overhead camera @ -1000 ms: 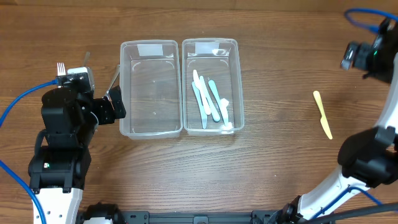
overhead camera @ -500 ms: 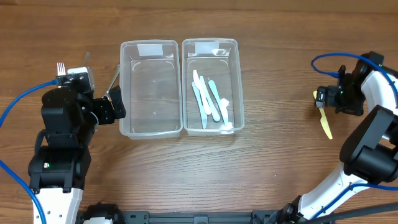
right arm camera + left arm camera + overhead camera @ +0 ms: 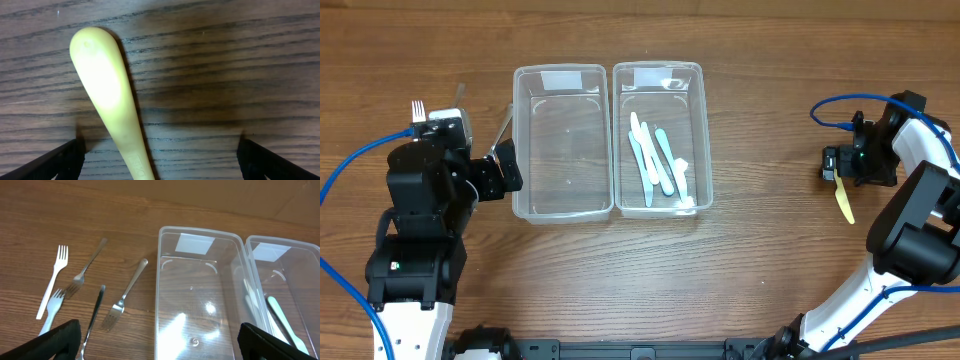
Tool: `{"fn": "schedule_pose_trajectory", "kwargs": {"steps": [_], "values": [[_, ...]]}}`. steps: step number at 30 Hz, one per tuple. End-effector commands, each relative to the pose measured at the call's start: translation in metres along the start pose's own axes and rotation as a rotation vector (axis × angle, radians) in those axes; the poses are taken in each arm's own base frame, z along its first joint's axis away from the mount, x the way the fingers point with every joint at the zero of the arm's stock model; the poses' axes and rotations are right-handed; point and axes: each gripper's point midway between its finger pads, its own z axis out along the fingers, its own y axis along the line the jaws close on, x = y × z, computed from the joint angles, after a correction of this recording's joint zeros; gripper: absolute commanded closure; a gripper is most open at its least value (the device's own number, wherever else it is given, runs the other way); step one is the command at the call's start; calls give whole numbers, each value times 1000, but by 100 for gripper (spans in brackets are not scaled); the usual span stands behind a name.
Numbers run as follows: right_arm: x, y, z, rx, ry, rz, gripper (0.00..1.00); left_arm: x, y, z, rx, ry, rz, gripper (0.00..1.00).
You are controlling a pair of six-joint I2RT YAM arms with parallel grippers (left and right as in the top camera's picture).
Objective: Pack container
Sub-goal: 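Move the right gripper over the yellow knife and grasp it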
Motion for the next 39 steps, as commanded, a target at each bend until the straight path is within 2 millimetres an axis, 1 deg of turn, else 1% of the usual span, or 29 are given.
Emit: {"fn": "schedule_pose_trajectory", "kwargs": {"steps": [1,5,7,12,14,16,18,24,26,27,30,33,35,39], "values": [[1,0,2,-7,1,-17,0,-10,-2,-5,8,-23,3,0],[3,1,2,-11,9,-21,0,-10,-2,-5,8,-22,3,0],[5,8,2,-46,14,-46,0,-10,-2,-5,8,-22,3,0],[8,16,1,-91,17,-58,0,-8,-1,-5,7,-17,3,0],[9,16,1,-94,24,-58,3,-8,-1,-5,7,-16,3,0],[10,17,1,-95,28,-58,13,-8,-1,-5,7,-15,3,0],[11,17,1,-97,31,-57,32,-8,-1,-5,7,-16,3,0],[12,17,1,-98,34,-57,51,-8,-1,-5,7,-16,3,0],[12,17,1,-98,34,-57,60,-8,-1,-5,7,-16,3,0],[12,17,1,-98,34,-57,62,-8,-1,-5,7,-16,3,0],[12,17,1,-98,34,-56,72,-8,-1,-5,7,-16,3,0],[12,18,1,-99,35,-56,75,-8,-1,-5,7,-16,3,0],[12,18,1,-98,34,-53,83,-8,-1,-5,7,-17,3,0],[12,17,1,-98,34,-53,86,-8,-1,-5,7,-17,3,0]]}}
